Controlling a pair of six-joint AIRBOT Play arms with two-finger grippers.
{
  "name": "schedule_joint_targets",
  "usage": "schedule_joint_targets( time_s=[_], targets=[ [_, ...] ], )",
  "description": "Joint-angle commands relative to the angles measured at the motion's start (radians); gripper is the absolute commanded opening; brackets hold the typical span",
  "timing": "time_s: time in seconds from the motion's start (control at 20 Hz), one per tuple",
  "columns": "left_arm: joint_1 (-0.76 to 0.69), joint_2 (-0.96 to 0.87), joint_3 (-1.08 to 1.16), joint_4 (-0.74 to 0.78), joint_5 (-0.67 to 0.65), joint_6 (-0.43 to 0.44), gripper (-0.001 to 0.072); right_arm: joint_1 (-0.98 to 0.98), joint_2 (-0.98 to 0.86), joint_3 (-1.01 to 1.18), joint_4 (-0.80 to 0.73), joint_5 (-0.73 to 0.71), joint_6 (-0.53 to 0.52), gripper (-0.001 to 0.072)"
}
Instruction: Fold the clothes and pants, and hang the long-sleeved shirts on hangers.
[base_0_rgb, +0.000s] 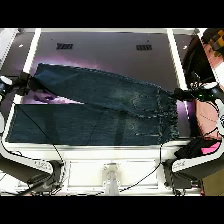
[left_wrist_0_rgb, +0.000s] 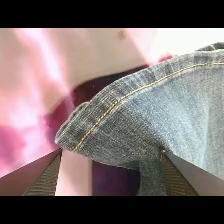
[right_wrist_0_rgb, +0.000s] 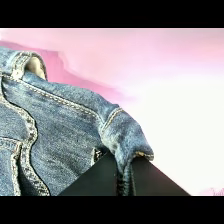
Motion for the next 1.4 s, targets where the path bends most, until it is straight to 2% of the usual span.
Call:
schedule_joint_targets(
  time_s=[0.0,0.1,0.3,0.35,0.45,0.5,0.65,0.75,0.85,1.0,1.05,1.15,1.25,1.35],
  targets=[
    [-0.001,0.0,0.0,-0.028,0.03,-0.042,0.071,0.001,0.0,0.0,0.0,-0.002,0.0,0.0039],
    [-0.001,-0.002,0.0,-0.027,0.063,-0.144,0.0708,0.001,0.0,0.0,0.0,-0.003,-0.001,0.0039],
    [-0.001,-0.032,0.0,-0.027,0.103,-0.269,0.0677,0.001,0.0,0.0,0.0,-0.005,-0.002,0.0039],
    [-0.001,-0.047,0.0,-0.028,0.102,-0.284,0.0578,0.001,0.0,0.0,0.0,-0.003,-0.003,0.0039],
    [-0.002,-0.066,0.0,-0.035,0.104,-0.291,0.0432,0.001,0.0,0.0,0.0,-0.003,-0.003,0.0039],
    [-0.002,-0.068,0.0,-0.034,0.105,-0.29,0.029,0.001,0.0,0.0,0.0,-0.003,-0.004,0.0039],
    [-0.002,-0.056,0.001,-0.034,0.108,-0.259,0.0031,0.001,0.0,0.0,0.0,-0.003,-0.003,0.0039],
    [0.002,-0.029,0.001,-0.021,0.105,-0.152,0.0029,0.001,0.0,0.0,0.0,0.0,-0.003,0.0039],
    [0.012,0.013,0.001,0.058,0.055,-0.092,0.0027,0.001,0.0,0.0,0.0,0.0,-0.004,0.0039],
    [0.034,0.089,0.001,0.328,-0.155,-0.09,0.0026,0.001,0.0,0.0,0.0,0.006,-0.003,0.0039],
    [0.04,0.111,0.001,0.42,-0.232,-0.061,0.0026,0.001,0.0,0.0,0.0,0.009,-0.004,0.0039],
    [0.04,0.137,0.001,0.549,-0.37,0.08,0.0027,0.001,0.0,0.0,0.0,0.014,-0.004,0.0039],
    [0.04,0.136,0.001,0.584,-0.472,0.212,0.0028,0.001,0.0,0.0,0.0,0.022,-0.003,0.0039],
    [0.04,0.134,-0.008,0.596,-0.492,0.234,0.0027,0.001,0.0,0.0,0.0,0.033,-0.003,0.0039]
  ],
)
